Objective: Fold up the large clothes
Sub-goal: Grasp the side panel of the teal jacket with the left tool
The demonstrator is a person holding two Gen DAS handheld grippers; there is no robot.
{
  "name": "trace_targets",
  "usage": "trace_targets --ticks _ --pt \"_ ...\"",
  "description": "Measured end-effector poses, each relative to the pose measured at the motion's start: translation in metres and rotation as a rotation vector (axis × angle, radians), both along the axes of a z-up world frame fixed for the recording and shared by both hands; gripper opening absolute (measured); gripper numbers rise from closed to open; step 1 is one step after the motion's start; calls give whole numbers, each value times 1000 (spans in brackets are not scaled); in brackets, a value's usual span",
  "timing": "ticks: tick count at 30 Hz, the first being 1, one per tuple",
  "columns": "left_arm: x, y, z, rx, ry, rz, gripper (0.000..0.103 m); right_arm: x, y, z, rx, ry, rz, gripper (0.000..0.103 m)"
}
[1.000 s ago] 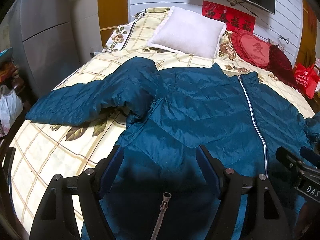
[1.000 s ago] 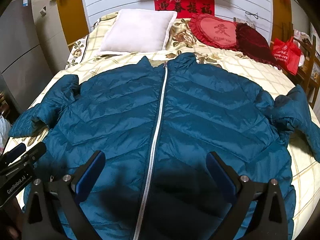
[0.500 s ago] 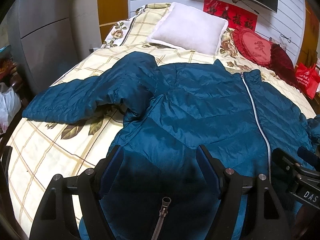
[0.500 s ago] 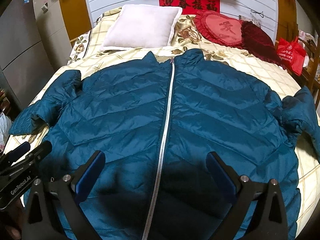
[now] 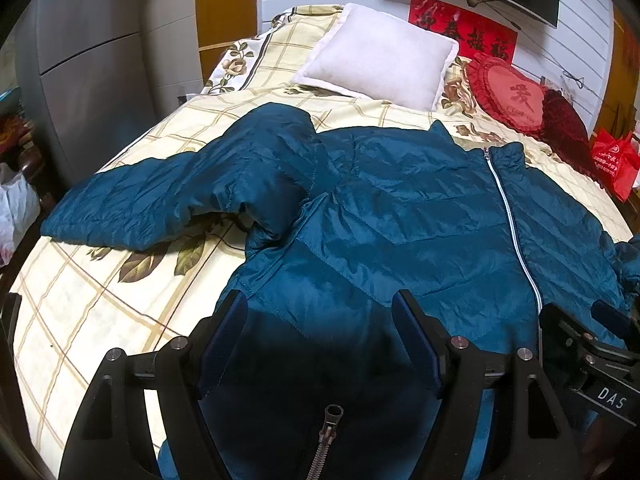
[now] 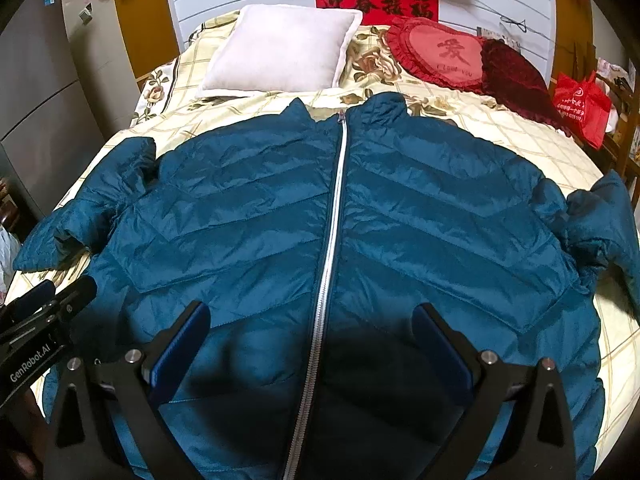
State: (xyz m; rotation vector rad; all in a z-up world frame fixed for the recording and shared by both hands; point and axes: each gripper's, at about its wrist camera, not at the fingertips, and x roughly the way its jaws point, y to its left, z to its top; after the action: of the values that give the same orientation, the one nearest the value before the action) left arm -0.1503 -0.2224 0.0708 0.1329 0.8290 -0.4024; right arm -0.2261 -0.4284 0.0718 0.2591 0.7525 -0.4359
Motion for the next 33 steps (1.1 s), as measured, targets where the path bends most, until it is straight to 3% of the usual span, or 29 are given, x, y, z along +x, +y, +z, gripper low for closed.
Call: trace_targets --ticks 9,15,21,26,33 --pt "10 12 1 6 3 19 68 6 1 -5 2 10 3 102" --pt "38 55 10 -68 43 69 68 7 0 -8 13 11 8 103" --pt "94 132 8 -125 57 275 68 5 -1 -9 37 12 15 103" --pt "142 193 -8 -119 81 460 68 7 6 -10 36 16 38 103" --pt "185 266 -29 -264 77 716 68 10 14 -15 53 35 67 103"
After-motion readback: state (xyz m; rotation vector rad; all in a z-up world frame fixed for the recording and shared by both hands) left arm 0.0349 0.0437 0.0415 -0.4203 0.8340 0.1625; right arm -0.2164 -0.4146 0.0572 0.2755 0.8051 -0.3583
